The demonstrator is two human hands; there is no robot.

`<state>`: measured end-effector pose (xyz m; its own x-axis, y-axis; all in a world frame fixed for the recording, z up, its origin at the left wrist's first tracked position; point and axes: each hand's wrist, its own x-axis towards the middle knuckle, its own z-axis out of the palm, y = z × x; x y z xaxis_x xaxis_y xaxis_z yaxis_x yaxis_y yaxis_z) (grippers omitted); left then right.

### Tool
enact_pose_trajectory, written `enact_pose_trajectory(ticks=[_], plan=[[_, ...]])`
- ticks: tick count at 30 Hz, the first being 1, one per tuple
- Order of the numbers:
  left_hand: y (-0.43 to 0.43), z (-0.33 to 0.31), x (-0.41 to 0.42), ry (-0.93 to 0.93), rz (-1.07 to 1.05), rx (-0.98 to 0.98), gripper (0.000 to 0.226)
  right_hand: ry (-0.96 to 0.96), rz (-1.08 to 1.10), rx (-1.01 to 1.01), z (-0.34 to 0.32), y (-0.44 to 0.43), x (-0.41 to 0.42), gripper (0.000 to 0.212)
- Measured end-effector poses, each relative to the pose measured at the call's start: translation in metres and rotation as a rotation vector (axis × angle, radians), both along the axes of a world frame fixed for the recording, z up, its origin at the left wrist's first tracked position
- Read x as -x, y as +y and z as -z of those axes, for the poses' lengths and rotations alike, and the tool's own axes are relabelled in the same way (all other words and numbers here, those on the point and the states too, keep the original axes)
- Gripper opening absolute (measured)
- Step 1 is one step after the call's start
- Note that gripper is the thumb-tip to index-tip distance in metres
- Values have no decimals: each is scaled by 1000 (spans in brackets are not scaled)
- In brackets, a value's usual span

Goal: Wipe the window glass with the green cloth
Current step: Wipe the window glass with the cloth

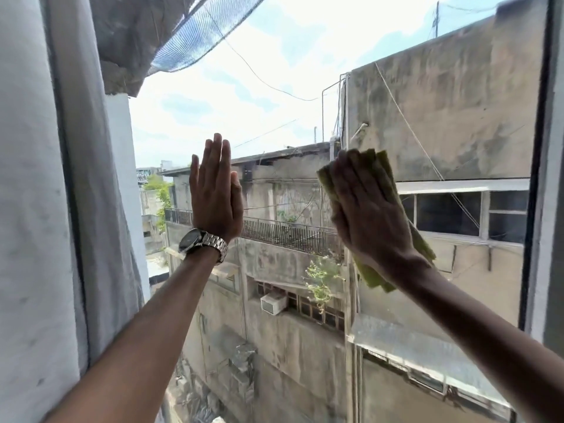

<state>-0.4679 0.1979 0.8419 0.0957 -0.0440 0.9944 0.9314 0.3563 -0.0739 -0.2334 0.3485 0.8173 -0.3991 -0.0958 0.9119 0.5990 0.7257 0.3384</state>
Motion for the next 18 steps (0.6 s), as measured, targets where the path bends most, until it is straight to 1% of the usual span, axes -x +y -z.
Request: enact_pose_trajectory(ticks=[2,4,7,10,15,17,18], plan=[[0,0,1,4,0,2,52,72,-33,34,-53,-7,10,60],[0,1,1,8,-1,1,52,127,-72,54,-86,-15,19,59],[0,1,0,-25,-48,-4,53,188,-84,64,-87,-19,28,59],[0,1,-4,-98,-88,-5,54,111,-112,33,-36,-18,28,66],[-5,1,-7,-155,-110,43,56,-142,-79,63,127,-19,7,72],[-13,2,-3,-153,-124,117,58,-240,-78,119,182,-20,-10,73],[-18,1,0,-140,-127,166,60,-270,-94,151,197,-20,-19,73]])
